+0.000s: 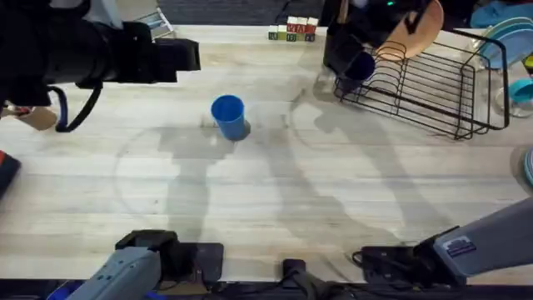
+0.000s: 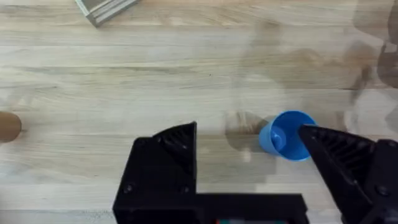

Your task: Pick up the cup on the table and put them onto the rack.

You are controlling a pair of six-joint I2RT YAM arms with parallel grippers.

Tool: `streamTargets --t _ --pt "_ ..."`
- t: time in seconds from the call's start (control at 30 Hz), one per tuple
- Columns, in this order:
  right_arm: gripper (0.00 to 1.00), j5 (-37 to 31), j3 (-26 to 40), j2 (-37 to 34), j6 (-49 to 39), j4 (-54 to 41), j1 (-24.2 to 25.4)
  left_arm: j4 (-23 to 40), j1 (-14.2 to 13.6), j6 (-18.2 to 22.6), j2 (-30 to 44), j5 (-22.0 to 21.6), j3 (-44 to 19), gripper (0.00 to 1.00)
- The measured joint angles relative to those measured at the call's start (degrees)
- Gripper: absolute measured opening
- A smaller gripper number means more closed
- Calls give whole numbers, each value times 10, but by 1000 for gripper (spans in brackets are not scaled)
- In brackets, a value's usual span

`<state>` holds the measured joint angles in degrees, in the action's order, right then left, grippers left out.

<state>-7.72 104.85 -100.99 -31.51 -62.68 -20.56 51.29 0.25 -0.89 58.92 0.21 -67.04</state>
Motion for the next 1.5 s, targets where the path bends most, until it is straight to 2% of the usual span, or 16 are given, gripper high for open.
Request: streamTargets --t 0.03,0.23,0.27,0.43,0.63,0.77,0.93,1.27,1.5 --pt "996 0 0 0 0 0 -30 0 0 0 0 0 0 993" --pt "996 0 0 0 11 1 -91 0 0 0 0 0 0 993" --pt "996 1 0 0 47 14 -123 0 0 0 0 0 0 992" --pt "996 5 0 0 83 29 -150 0 0 0 0 0 0 993" --pt "996 46 0 0 97 31 -177 0 0 0 0 0 0 994" --pt "995 61 0 0 125 53 -193 0 0 0 0 0 0 993" --pt "996 70 0 0 223 100 -197 3 0 0 0 0 0 993" --pt "996 80 0 0 341 101 -197 11 0 0 0 -1 0 993" --pt "996 88 1 -18 375 102 -197 26 0 0 0 -36 0 993"
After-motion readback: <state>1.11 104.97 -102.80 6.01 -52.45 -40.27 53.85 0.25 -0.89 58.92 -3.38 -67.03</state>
